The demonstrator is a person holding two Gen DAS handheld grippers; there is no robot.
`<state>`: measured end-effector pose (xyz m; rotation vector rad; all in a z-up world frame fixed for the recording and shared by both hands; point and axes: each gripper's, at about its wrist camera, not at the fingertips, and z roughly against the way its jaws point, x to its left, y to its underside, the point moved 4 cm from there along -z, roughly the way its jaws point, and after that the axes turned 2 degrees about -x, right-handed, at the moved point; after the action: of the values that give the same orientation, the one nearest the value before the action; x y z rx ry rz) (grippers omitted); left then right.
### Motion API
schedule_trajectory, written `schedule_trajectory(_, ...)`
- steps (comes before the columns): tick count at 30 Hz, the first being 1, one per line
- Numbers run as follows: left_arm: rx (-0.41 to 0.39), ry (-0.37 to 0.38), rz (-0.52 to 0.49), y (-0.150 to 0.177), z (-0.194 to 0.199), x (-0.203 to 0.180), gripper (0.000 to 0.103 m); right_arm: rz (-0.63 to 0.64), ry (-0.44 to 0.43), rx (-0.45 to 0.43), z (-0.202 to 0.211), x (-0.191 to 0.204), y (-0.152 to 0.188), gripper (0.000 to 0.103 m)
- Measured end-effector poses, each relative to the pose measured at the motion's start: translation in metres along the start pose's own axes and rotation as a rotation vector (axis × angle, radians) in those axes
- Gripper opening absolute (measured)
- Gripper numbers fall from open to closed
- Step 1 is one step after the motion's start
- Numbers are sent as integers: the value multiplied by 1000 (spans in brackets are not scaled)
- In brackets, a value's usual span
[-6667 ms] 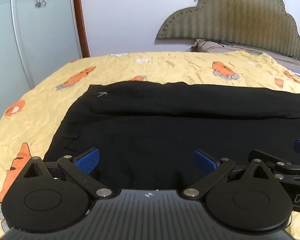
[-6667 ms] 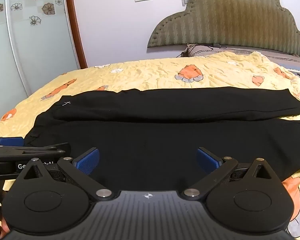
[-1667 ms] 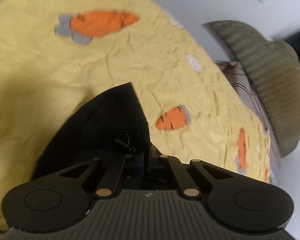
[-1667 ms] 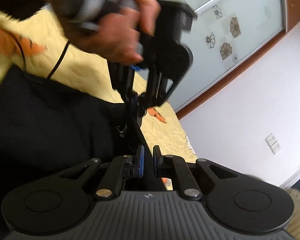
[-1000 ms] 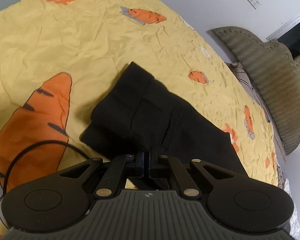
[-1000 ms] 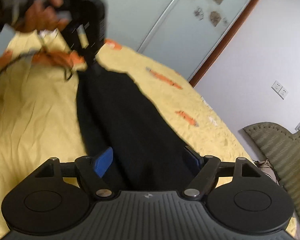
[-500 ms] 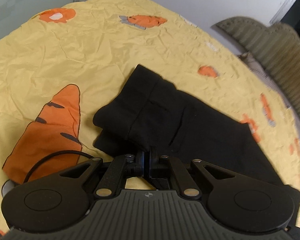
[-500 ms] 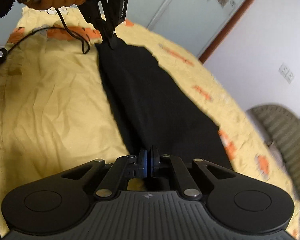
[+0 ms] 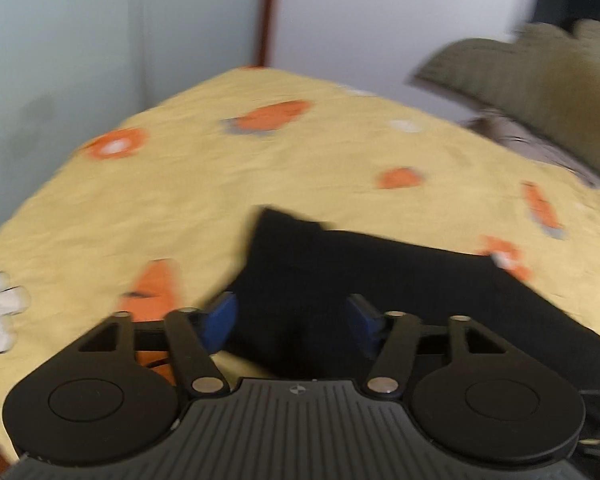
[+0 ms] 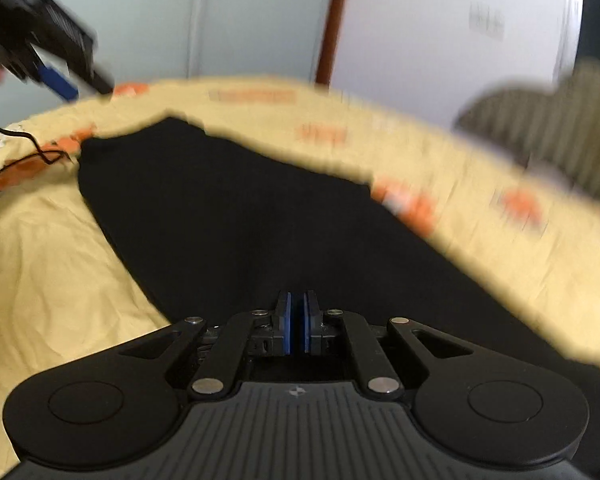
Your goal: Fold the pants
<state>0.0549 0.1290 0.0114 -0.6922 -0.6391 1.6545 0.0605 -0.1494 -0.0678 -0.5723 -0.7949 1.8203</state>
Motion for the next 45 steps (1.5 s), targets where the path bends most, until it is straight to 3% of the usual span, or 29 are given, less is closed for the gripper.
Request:
schedule_trajectory(1, -6, 27, -23, 2, -1, -14, 74, -7, 26, -40, 1, 2, 1, 12)
schedule_trajectory(2, -8, 58, -50, 6, -2, -31, 74, -5, 69, -46, 1, 4, 3, 33)
schedule_trajectory(3, -3, 93, -83, 11, -4, -49, 74, 5, 138, -63, 2, 5, 4, 76)
schedule_trajectory(4, 8, 129, -116, 17, -8, -64, 75, 18, 251, -59, 2, 6, 4, 101)
schedule_trajectory(5, 21, 161, -146, 23, -10, -80, 75, 25, 388, -46, 2, 7, 4, 103)
schedule_trajectory(6, 33, 193, -176, 31, -12, -95, 75, 26, 435, -29, 2, 8, 4, 103)
schedule_trajectory(9, 59, 265, -250, 50, -16, -131, 75, 17, 424, -28, 3, 13, 4, 103)
schedule_trajectory(12, 63, 282, -291, 64, -18, -149, 75, -29, 391, -24, 8, 9, 7, 103)
schedule_trajectory(15, 64, 262, -300, 67, -24, -153, 75, -135, 316, -10, 12, -6, 11, 103)
schedule_trajectory(18, 82, 259, -275, 66, -29, -150, 75, -305, 181, 13, 10, -32, 17, 103)
schedule_trajectory(20, 87, 257, -263, 62, -32, -152, 75, -368, 141, -12, 9, -44, 20, 103)
schedule_trajectory(25, 80, 255, -270, 60, -31, -155, 75, -276, 213, 10, 6, -31, 15, 103)
schedule_trajectory(29, 66, 245, -278, 61, -29, -154, 75, -333, 172, 6, 6, -43, 19, 103)
schedule_trajectory(45, 52, 225, -284, 61, -25, -149, 76, -319, 183, 13, 0, -45, 17, 103)
